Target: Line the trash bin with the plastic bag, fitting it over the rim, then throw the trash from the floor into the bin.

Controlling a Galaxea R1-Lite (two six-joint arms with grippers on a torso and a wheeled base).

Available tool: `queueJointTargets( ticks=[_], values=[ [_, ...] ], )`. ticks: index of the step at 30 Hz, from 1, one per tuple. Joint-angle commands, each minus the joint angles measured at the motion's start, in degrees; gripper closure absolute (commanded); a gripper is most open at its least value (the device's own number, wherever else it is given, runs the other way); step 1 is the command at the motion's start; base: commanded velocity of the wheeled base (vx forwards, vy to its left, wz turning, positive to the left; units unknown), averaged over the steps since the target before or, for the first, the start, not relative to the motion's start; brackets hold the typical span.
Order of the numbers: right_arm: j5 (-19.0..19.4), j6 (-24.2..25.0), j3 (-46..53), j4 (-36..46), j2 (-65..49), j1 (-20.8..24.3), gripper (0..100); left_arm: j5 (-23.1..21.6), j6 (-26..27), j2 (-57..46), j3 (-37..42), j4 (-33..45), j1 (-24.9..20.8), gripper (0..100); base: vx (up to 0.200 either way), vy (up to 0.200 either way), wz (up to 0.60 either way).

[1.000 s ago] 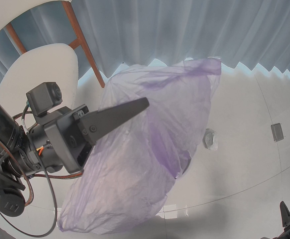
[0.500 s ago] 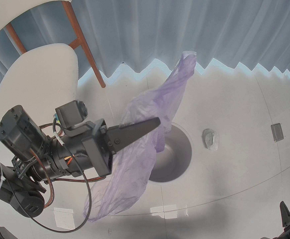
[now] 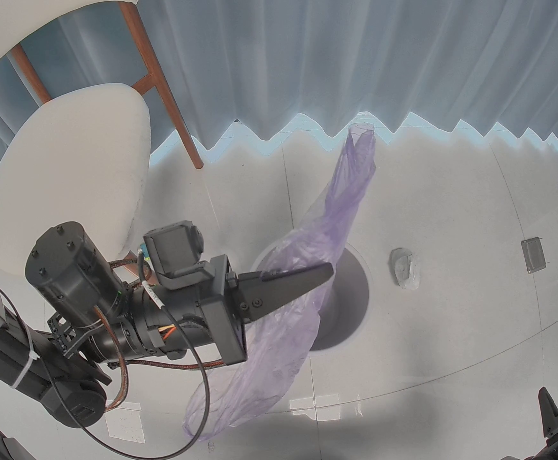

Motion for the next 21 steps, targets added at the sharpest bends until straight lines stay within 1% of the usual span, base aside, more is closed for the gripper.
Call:
queueJointTargets(
  ticks=[1,15,19,20,21],
  values=[
    [0.0,0.0,1.0,0.0,-0.9,0.0,0,0.2,0.3,2.0,0.2,0.0,-0.4,100,0.000,0.000,0.00],
    [0.0,0.0,1.0,0.0,-0.9,0.0,0,0.1,1.0,7.1,0.4,0.0,1.4,100,0.000,0.000,0.00],
    [0.0,0.0,1.0,0.0,-0.9,0.0,0,0.3,5.5,9.3,0.5,0.1,2.5,100,0.000,0.000,0.00],
    [0.0,0.0,1.0,0.0,-0.9,0.0,0,0.4,7.9,10.7,0.5,0.1,2.5,100,0.000,0.000,0.00],
    [0.0,0.0,1.0,0.0,-0.9,0.0,0,0.4,8.9,11.5,0.5,0.1,2.5,100,0.000,0.000,0.00]
  ],
)
